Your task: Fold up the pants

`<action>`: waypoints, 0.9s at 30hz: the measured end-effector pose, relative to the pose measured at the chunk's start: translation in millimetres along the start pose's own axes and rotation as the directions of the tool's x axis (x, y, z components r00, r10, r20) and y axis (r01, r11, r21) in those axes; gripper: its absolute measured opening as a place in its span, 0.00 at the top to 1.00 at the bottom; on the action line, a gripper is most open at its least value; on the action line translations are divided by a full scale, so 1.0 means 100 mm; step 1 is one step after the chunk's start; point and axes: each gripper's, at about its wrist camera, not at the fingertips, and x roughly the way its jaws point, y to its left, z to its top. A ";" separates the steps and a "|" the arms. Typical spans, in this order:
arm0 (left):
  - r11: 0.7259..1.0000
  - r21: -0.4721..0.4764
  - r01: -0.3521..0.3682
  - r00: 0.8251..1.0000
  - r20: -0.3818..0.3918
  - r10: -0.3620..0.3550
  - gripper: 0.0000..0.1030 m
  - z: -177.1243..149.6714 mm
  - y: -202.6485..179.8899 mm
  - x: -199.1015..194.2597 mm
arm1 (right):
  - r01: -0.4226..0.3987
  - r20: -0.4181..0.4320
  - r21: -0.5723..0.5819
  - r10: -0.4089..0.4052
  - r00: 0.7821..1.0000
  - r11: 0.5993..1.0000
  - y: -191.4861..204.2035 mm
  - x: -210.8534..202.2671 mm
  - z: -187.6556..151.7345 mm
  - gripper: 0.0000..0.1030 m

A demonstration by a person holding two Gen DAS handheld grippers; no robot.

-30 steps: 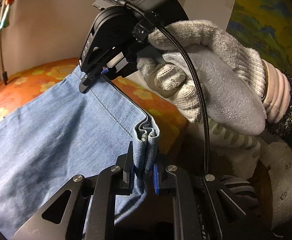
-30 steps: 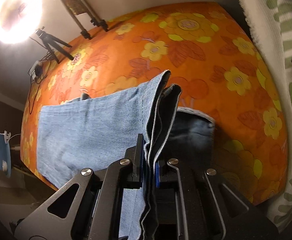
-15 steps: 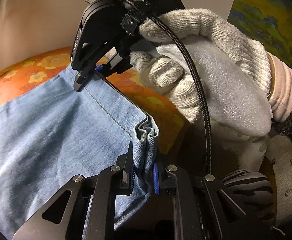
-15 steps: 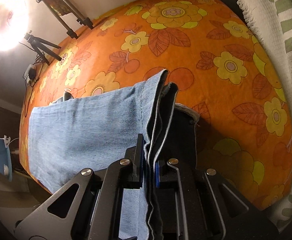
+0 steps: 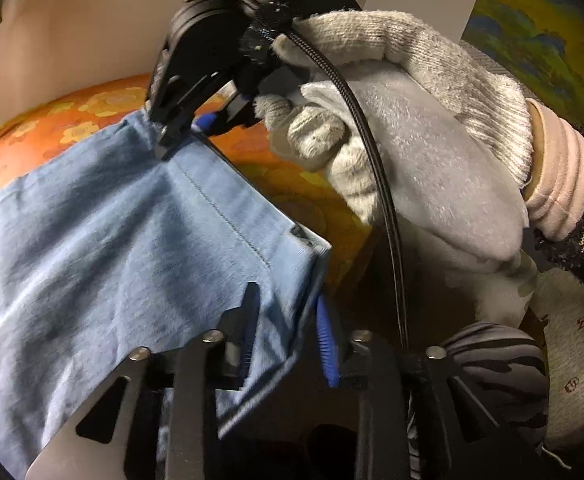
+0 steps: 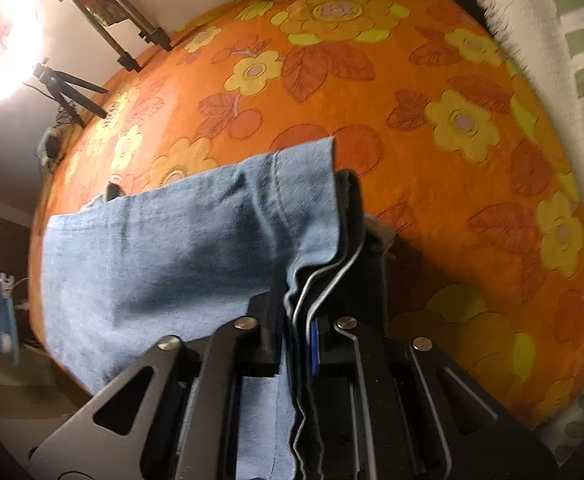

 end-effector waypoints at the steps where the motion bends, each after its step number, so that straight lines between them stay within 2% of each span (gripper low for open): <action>1: 1.000 -0.011 -0.008 1.000 0.002 0.008 0.66 -0.01 0.02 -0.05 | 0.015 0.010 0.002 -0.015 1.000 1.000 0.00 -0.03 0.01 0.78; 7: 0.996 -0.066 -0.064 0.997 0.049 0.067 0.64 -0.11 0.16 -0.50 | 0.077 0.117 0.000 -0.076 0.990 0.997 0.03 -0.41 -0.01 0.65; 11: 0.986 -0.078 -0.149 0.985 0.071 0.155 0.64 -0.18 0.28 -0.82 | 0.066 0.179 -0.013 -0.062 0.982 0.998 0.16 -0.67 -0.06 0.65; 15: 0.968 -0.114 -0.225 0.968 0.086 0.235 0.64 -0.29 0.46 -1.14 | 0.043 0.215 -0.063 -0.029 0.976 0.997 0.38 -0.84 -0.11 0.64; 18: 0.945 -0.144 -0.292 0.947 0.094 0.307 0.64 -0.40 0.59 -1.40 | 0.030 0.226 -0.117 -0.003 0.974 0.993 0.64 -0.92 -0.17 0.64; 24: 0.907 -0.200 -0.371 0.913 0.098 0.395 0.64 -0.64 0.80 -1.77 | -0.019 0.216 -0.220 0.067 0.974 0.975 1.19 -0.94 -0.25 0.64; 27: 0.884 -0.233 -0.406 0.896 0.089 0.435 0.64 -0.80 0.92 -1.91 | -0.035 0.206 -0.273 0.094 0.974 0.961 1.49 -0.91 -0.29 0.60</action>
